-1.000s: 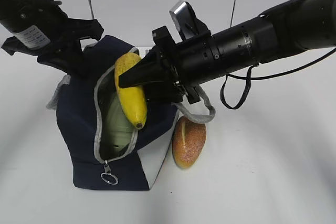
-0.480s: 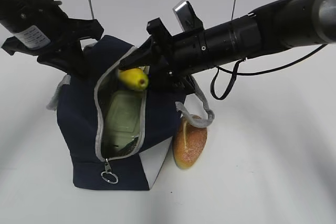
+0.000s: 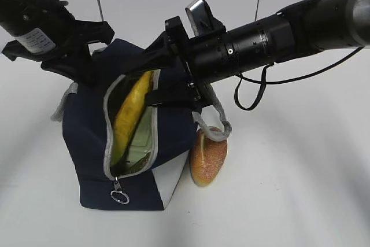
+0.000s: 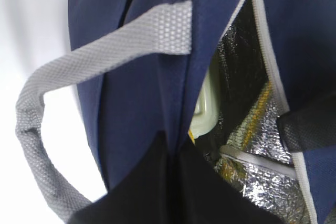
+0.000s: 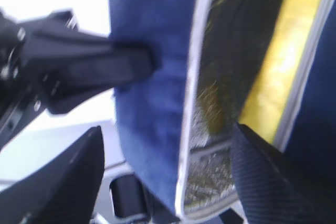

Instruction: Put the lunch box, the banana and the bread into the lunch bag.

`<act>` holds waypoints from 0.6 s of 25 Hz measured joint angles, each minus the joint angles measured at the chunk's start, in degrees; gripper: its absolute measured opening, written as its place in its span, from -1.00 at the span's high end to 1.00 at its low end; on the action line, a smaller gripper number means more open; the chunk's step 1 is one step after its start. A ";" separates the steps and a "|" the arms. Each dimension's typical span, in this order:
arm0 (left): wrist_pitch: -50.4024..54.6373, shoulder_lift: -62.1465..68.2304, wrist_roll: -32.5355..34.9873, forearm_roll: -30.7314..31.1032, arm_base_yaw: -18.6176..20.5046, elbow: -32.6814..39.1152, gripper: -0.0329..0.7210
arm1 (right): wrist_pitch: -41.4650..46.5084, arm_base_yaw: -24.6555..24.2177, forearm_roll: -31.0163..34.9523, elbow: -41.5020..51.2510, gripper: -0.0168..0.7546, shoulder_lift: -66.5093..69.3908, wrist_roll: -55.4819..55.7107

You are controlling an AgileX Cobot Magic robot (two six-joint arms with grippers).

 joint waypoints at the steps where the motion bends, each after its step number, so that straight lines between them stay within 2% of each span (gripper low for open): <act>1: 0.00 0.00 0.00 0.00 0.00 0.00 0.92 | 0.44 -0.07 -0.22 0.00 -0.45 0.00 -0.22; 4: 0.00 0.00 0.00 0.00 0.00 0.00 0.92 | 0.90 -0.23 -1.54 0.00 -0.43 0.00 -0.47; 7: 0.00 0.00 0.00 0.00 0.00 0.00 0.92 | 0.90 -0.23 -5.81 0.00 -0.42 -0.80 0.33; 15: 0.00 0.00 0.00 0.00 0.00 0.00 0.92 | -1.26 -0.23 -25.82 0.38 -0.42 -10.54 8.28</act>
